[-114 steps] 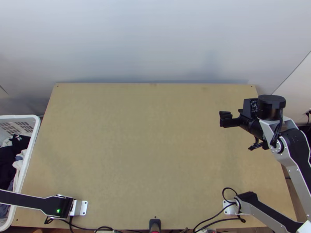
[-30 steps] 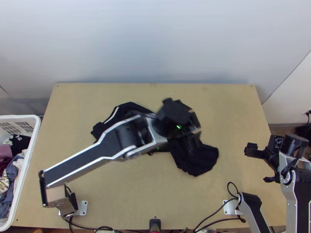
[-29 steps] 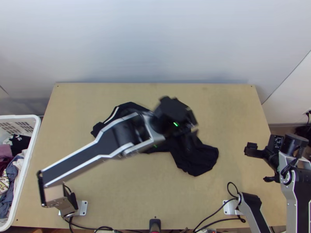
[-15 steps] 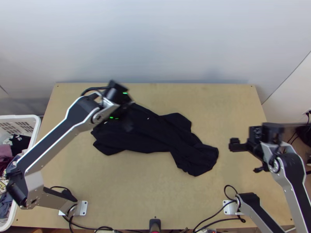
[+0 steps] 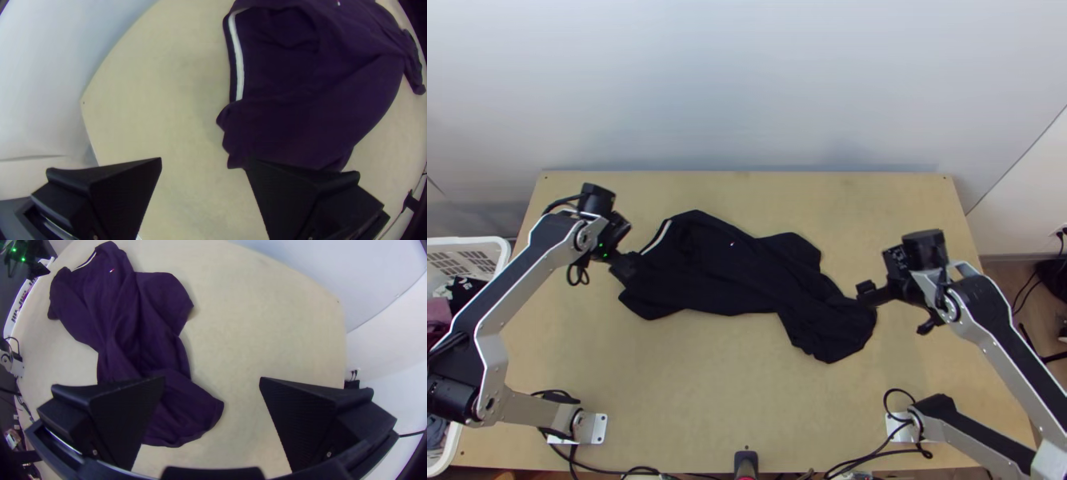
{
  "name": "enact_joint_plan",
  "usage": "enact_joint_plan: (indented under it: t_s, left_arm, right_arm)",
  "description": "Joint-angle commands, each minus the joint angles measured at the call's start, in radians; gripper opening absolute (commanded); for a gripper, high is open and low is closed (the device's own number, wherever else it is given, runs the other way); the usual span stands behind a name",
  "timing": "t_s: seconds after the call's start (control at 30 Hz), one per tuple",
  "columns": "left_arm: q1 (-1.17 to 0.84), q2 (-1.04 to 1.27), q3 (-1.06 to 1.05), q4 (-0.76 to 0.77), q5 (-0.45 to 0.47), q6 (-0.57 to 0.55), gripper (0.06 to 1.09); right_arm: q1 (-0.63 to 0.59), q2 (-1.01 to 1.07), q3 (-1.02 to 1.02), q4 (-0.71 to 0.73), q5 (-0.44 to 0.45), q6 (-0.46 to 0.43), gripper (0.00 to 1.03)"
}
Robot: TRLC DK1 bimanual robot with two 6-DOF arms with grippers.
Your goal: Fold the t-shirt
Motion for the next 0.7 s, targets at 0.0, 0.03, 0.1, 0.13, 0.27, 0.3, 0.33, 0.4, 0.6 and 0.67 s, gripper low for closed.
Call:
enact_joint_plan:
  t_s: [0.0, 0.03, 0.1, 0.13, 0.27, 0.3, 0.33, 0.4, 0.6, 0.67]
  left_arm:
    - [0.112, 0.032, -0.071, 0.03, 0.002, 0.031, 0.94]
    - [0.112, 0.038, -0.071, 0.025, 0.012, 0.028, 0.94]
    - [0.109, 0.041, -0.062, -0.001, 0.064, 0.019, 0.94]
    - [0.106, 0.047, -0.056, -0.021, 0.095, 0.005, 0.94]
    - [0.098, 0.076, -0.022, -0.081, 0.209, -0.049, 0.94]
    - [0.098, 0.082, -0.016, -0.088, 0.229, -0.061, 0.94]
    - [0.096, 0.09, -0.011, -0.09, 0.241, -0.075, 0.94]
    - [0.093, 0.099, -0.002, -0.09, 0.25, -0.088, 0.94]
    - [0.093, 0.124, 0.022, -0.085, 0.272, -0.127, 0.94]
    - [0.092, 0.135, 0.019, -0.077, 0.272, -0.141, 0.94]
  right_arm:
    - [0.037, 0.066, 0.041, 0.003, -0.002, -0.017, 0.98]
    - [0.037, 0.066, 0.04, 0.003, -0.002, -0.017, 0.98]
    - [0.035, 0.063, 0.032, 0.003, -0.002, -0.011, 0.98]
    - [0.034, 0.06, 0.027, 0.003, -0.002, -0.008, 0.98]
    - [0.032, 0.045, 0.017, 0.003, -0.001, -0.006, 0.98]
    - [0.031, 0.042, 0.015, 0.003, -0.001, -0.006, 0.98]
    - [0.026, 0.036, 0.012, 0.003, -0.001, -0.006, 0.98]
    - [0.018, 0.028, 0.01, 0.003, -0.001, -0.006, 0.98]
    - [-0.006, -0.001, -0.003, 0.003, -0.001, -0.008, 0.98]
    - [-0.011, -0.009, -0.008, 0.003, -0.001, -0.008, 0.98]
